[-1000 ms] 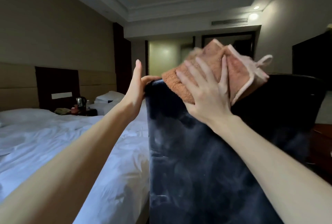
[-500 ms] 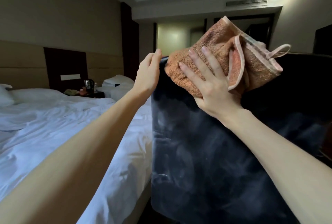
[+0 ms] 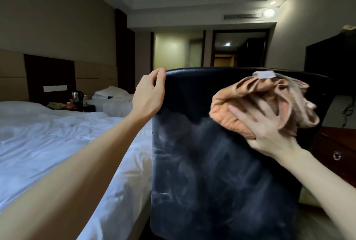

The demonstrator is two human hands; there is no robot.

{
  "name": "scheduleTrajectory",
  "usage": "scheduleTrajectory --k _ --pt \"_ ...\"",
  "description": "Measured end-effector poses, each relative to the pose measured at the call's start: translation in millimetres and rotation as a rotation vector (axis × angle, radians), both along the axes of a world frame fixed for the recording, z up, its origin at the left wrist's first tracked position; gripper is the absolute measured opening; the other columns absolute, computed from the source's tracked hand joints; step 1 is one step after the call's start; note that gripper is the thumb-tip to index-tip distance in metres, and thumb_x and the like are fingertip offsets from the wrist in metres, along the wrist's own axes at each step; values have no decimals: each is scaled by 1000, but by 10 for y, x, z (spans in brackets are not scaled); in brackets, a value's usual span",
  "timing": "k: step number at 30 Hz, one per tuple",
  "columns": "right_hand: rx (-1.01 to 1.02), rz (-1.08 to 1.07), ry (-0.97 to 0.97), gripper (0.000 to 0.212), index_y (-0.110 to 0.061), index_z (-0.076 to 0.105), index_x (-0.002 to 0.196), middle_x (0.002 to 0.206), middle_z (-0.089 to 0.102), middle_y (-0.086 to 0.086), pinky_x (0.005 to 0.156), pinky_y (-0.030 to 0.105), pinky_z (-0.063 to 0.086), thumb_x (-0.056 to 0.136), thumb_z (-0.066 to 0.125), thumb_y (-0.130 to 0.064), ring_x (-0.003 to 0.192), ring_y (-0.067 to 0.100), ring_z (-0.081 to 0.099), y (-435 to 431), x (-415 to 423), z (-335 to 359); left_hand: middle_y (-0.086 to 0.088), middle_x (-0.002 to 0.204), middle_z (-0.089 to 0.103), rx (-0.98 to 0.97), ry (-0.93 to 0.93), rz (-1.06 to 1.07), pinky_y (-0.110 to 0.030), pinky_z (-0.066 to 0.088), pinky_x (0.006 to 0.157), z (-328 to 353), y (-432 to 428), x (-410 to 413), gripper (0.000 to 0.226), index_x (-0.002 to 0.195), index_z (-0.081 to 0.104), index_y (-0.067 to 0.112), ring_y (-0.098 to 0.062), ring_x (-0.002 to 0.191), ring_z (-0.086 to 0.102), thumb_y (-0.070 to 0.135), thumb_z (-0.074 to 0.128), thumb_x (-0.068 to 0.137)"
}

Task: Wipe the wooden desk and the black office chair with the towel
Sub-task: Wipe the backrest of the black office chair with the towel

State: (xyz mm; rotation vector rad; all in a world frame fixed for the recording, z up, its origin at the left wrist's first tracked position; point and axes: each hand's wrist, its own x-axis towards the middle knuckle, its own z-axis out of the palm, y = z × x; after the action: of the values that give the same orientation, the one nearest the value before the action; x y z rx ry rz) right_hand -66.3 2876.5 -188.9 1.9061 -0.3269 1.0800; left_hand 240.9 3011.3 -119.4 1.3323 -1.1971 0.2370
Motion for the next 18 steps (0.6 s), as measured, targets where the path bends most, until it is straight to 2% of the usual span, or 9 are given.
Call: scheduleTrajectory --k 2,3,4,6,7,9,12,14,18 --pt "15 -4 -174 81 -26 38 158 151 47 18 125 59 10 79 56 -15 136 44 37 60 -195 53 4 98 61 4 -6 7 -42 49 91 -1 13 7 26 92 47 38 -15 91 52 54 28 101" --pt "36 -22 -310 82 -24 38 158 150 47 21 127 50 4 80 59 -13 136 45 36 71 -299 74 2 97 62 6 -2 9 -43 50 92 1 17 9 29 91 49 35 -17 92 54 54 28 101" --pt "85 -58 -474 79 -23 38 158 155 44 20 127 48 1 84 61 -14 139 43 34 68 -390 97 -1 96 63 3 0 6 -43 50 91 9 17 6 36 90 51 28 -20 91 55 53 29 102" --pt "255 -144 -770 67 -24 38 158 167 31 7 125 59 0 94 57 -30 152 34 25 27 -492 112 -11 95 64 -12 21 -15 -40 49 81 12 -3 -20 46 94 55 14 -27 89 56 51 31 103" --pt "353 -163 -860 65 -22 38 157 170 25 2 124 65 4 96 52 -39 156 30 21 4 -486 97 -13 94 62 -18 46 -33 -39 45 76 11 -10 -43 46 92 55 14 -26 85 55 51 33 103" --pt "474 -145 -903 68 -16 38 157 172 18 1 120 70 13 96 47 -44 158 27 16 -23 -355 38 -7 93 64 -27 91 -56 -35 41 75 1 -43 -61 42 90 59 23 -18 86 55 55 35 103" --pt "470 -79 -861 66 -7 42 154 171 17 10 120 69 14 96 49 -38 158 34 13 -9 67 -115 7 118 65 -42 90 -51 -36 41 92 -42 -70 -45 39 111 65 42 -14 111 57 62 34 99" --pt "464 -6 -882 62 -2 47 150 169 20 16 122 66 14 97 53 -34 156 40 14 82 486 -234 7 126 63 -43 109 -77 -38 41 101 -56 -70 -37 41 118 63 46 -13 118 55 65 33 98" --pt "497 89 -949 60 -10 51 150 166 30 15 120 69 15 95 55 -34 155 39 21 421 1345 -370 3 122 64 -12 129 -157 -39 41 100 -48 10 -34 31 98 60 51 -15 119 54 63 32 99"
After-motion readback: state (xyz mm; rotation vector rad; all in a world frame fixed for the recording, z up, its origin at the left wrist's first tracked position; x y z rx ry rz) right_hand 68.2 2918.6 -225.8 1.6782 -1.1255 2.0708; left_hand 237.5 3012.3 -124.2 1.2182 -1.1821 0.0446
